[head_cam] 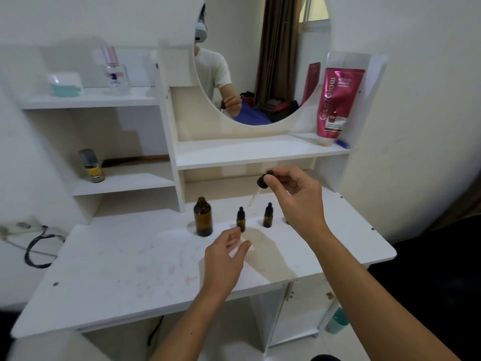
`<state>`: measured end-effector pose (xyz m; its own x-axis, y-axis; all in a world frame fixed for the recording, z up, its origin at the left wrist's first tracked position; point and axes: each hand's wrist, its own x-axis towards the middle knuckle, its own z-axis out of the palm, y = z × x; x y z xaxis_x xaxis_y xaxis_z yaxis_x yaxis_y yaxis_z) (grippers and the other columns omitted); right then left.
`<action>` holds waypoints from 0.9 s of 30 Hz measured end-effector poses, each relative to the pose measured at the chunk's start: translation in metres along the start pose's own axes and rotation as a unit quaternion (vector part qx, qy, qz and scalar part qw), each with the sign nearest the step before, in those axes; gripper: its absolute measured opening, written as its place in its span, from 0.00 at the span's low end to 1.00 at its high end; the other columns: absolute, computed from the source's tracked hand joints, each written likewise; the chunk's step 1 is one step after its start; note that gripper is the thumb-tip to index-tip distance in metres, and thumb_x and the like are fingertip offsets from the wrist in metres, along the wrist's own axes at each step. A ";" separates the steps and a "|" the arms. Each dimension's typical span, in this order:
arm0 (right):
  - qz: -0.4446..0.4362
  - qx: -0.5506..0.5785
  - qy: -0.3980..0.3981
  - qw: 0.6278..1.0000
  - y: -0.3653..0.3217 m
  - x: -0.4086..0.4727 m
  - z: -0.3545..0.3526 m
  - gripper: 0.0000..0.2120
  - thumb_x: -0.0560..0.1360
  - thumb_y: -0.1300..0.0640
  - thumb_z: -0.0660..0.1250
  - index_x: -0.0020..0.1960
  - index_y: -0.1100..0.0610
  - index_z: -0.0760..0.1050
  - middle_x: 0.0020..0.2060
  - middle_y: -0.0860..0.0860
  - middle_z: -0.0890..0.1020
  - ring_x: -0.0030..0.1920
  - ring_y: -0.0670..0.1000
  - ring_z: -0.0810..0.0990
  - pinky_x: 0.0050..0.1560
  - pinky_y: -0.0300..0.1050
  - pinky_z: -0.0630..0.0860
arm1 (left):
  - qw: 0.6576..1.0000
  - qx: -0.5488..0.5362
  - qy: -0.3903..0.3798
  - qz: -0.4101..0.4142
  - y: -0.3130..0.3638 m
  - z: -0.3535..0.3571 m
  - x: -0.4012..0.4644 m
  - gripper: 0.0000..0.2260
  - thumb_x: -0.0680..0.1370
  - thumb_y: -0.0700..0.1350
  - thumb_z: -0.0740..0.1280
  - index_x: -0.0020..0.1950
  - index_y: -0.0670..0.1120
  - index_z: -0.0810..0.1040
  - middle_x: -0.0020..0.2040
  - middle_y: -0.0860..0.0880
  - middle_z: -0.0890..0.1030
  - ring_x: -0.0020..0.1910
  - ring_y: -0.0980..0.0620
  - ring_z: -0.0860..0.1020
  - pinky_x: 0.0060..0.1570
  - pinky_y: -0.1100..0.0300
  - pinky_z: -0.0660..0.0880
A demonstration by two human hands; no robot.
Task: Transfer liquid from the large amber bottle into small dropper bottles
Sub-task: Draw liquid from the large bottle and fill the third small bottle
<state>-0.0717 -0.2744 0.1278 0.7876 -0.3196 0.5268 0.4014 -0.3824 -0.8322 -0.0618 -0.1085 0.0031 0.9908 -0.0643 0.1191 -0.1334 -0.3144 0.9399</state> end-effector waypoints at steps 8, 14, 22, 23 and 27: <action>0.023 0.061 -0.027 0.997 -0.011 0.000 0.059 0.08 0.78 0.58 0.75 0.56 0.56 0.84 0.48 0.48 0.88 0.52 0.45 0.87 0.59 0.42 0.82 | 0.997 0.025 0.077 -0.017 -0.021 -0.064 0.016 0.17 0.73 0.55 0.77 0.57 0.56 0.76 0.53 0.61 0.80 0.50 0.59 0.80 0.48 0.70 0.76; 0.018 0.070 -0.019 0.997 -0.017 0.010 0.086 0.09 0.79 0.59 0.73 0.58 0.58 0.84 0.49 0.48 0.88 0.53 0.45 0.86 0.60 0.42 0.82 | 0.995 0.011 0.097 -0.025 -0.025 -0.071 0.036 0.30 0.70 0.54 0.80 0.66 0.55 0.71 0.62 0.57 0.75 0.57 0.53 0.78 0.57 0.62 0.77; -0.021 0.032 -0.026 0.999 -0.012 0.017 0.101 0.09 0.79 0.60 0.73 0.59 0.59 0.83 0.50 0.48 0.87 0.52 0.43 0.86 0.57 0.36 0.80 | 0.997 -0.003 0.069 -0.020 -0.029 -0.069 0.051 0.27 0.74 0.52 0.77 0.70 0.52 0.72 0.66 0.54 0.78 0.64 0.53 0.77 0.66 0.53 0.74; -0.027 0.024 -0.028 0.999 -0.011 0.018 0.102 0.09 0.79 0.60 0.73 0.59 0.59 0.83 0.50 0.48 0.87 0.52 0.43 0.86 0.56 0.35 0.80 | 0.997 -0.003 0.069 -0.019 -0.029 -0.068 0.052 0.26 0.74 0.52 0.77 0.70 0.52 0.72 0.65 0.54 0.79 0.63 0.52 0.77 0.66 0.53 0.74; -0.064 -0.009 -0.033 0.997 -0.004 0.021 0.108 0.08 0.79 0.60 0.73 0.57 0.58 0.83 0.50 0.48 0.86 0.52 0.45 0.86 0.56 0.38 0.81 | 0.997 0.012 0.072 -0.021 -0.029 -0.067 0.056 0.23 0.75 0.52 0.76 0.67 0.51 0.74 0.62 0.55 0.80 0.61 0.53 0.77 0.67 0.53 0.75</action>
<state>-0.0067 -0.1861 0.1232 0.7607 -0.2092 0.6145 0.4916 -0.4326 -0.7558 -0.0010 -0.0396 0.0042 0.9884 0.0852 0.1254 -0.0900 -0.3358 0.9376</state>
